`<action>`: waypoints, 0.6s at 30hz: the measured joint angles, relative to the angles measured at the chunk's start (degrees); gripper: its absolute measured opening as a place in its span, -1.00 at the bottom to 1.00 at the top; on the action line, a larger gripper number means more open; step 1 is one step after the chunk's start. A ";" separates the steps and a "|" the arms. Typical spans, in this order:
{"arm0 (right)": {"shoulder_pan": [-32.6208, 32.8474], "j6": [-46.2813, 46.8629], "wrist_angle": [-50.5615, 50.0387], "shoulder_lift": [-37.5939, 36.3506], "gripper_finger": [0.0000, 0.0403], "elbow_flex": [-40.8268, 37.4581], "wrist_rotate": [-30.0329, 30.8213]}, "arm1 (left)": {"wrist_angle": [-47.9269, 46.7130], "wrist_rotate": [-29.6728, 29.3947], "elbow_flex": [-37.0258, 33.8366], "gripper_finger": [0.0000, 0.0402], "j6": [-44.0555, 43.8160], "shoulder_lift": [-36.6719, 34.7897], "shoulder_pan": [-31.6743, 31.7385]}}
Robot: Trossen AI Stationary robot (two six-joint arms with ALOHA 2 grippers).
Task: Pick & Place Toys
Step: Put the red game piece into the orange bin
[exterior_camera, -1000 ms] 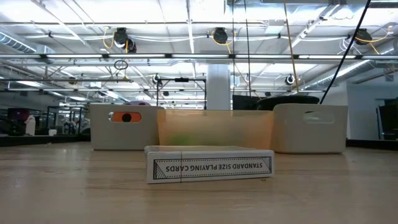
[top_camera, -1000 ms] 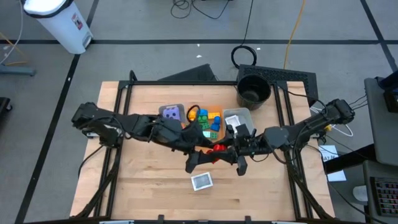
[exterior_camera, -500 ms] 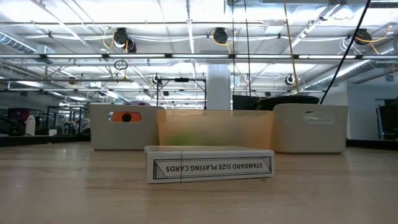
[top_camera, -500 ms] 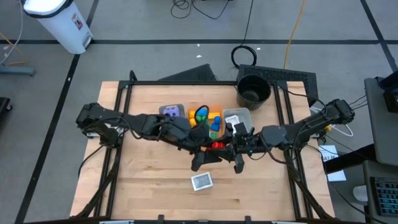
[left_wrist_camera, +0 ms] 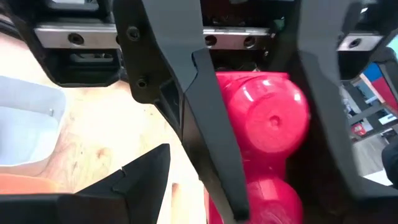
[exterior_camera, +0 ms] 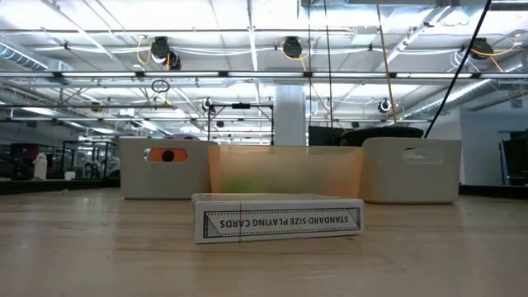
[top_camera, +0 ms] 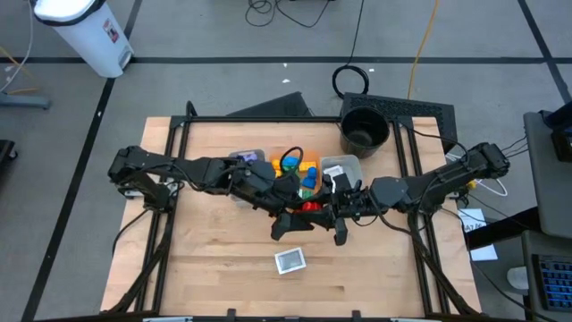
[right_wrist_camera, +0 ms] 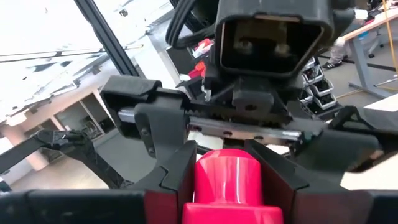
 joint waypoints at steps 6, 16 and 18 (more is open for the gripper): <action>-0.02 0.01 -0.55 0.01 -0.41 0.00 -0.05 | -2.45 0.01 0.03 0.42 0.18 -0.86 0.58; -1.22 0.82 -1.26 0.01 -0.41 -0.07 -1.58 | -2.92 0.84 0.05 0.03 0.81 -0.88 0.79; -1.25 1.05 -1.21 0.01 -0.41 -0.07 -1.52 | -2.80 1.09 0.08 -0.10 1.29 -0.93 0.79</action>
